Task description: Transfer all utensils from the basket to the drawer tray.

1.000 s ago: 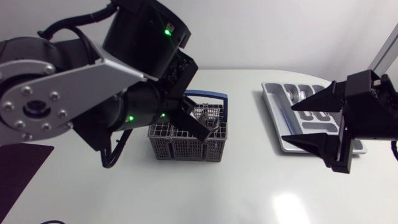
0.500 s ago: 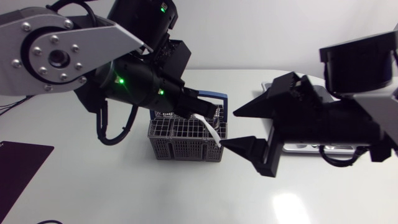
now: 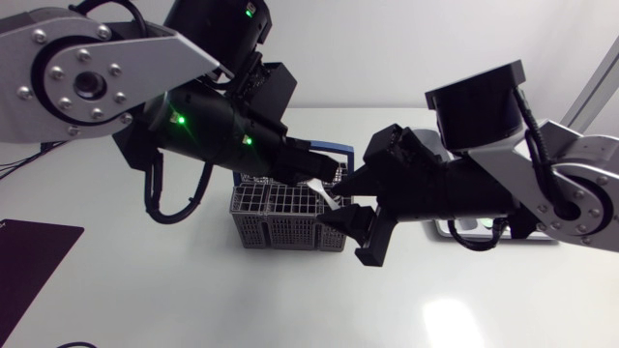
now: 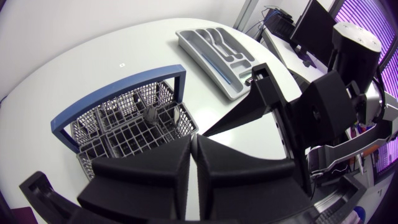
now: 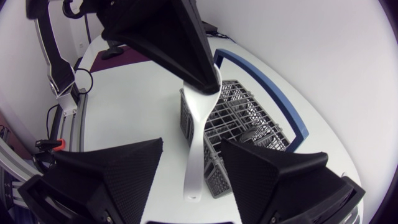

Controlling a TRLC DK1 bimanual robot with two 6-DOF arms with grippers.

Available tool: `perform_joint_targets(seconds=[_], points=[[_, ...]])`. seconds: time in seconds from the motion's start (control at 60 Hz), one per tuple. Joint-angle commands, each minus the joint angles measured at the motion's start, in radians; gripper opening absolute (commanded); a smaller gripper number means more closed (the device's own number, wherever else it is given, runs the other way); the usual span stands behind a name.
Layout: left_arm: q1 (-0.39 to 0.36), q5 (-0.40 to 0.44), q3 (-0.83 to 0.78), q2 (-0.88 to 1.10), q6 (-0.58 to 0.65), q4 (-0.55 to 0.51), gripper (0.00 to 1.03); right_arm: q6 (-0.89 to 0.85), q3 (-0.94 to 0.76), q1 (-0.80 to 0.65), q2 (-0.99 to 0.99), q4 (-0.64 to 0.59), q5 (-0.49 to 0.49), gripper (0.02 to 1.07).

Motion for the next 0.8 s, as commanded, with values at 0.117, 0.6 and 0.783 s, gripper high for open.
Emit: perform_joint_targets(seconds=[0.117,0.6,0.783], points=[[0.005,0.016,0.029,0.017,-0.023,-0.009,0.04,0.026,0.043,0.010,0.032,0.012,0.003,0.32],[0.004,0.023,0.026,0.008,-0.023,-0.009,0.05,0.020,0.047,0.017,0.049,-0.002,-0.029,0.08],[0.004,0.030,0.050,0.012,-0.023,-0.018,0.30,0.017,0.041,0.022,0.049,-0.014,-0.040,0.08]])
